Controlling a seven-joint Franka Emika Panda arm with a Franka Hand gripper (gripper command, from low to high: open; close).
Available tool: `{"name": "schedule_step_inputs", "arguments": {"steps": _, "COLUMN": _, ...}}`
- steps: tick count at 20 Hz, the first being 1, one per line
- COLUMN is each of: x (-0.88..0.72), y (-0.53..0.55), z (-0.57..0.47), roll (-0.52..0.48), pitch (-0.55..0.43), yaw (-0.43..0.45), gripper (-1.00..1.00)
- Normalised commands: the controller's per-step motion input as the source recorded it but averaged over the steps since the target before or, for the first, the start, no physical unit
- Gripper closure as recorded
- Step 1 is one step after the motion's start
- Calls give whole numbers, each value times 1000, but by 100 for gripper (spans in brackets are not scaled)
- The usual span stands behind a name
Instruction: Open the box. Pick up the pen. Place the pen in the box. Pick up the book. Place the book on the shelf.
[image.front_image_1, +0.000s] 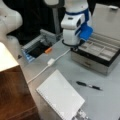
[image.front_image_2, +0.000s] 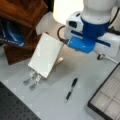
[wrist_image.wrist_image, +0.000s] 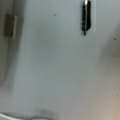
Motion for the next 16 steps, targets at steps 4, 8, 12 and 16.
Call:
{"name": "schedule_step_inputs", "arguments": {"steps": 4, "x": 372, "y": -159, "z": 51, "roll": -241, "pitch": 144, "yaw": 260, "gripper": -100}}
{"name": "schedule_step_inputs", "arguments": {"steps": 8, "x": 369, "y": -111, "z": 65, "roll": -276, "pitch": 117, "yaw": 383, "gripper": -100}}
{"name": "schedule_step_inputs", "arguments": {"steps": 12, "x": 352, "y": -53, "z": 62, "roll": -207, "pitch": 125, "yaw": 424, "gripper": -100}}
{"name": "schedule_step_inputs", "arguments": {"steps": 16, "x": 399, "y": -143, "z": 63, "roll": -42, "pitch": 217, "yaw": 578, "gripper": -100}}
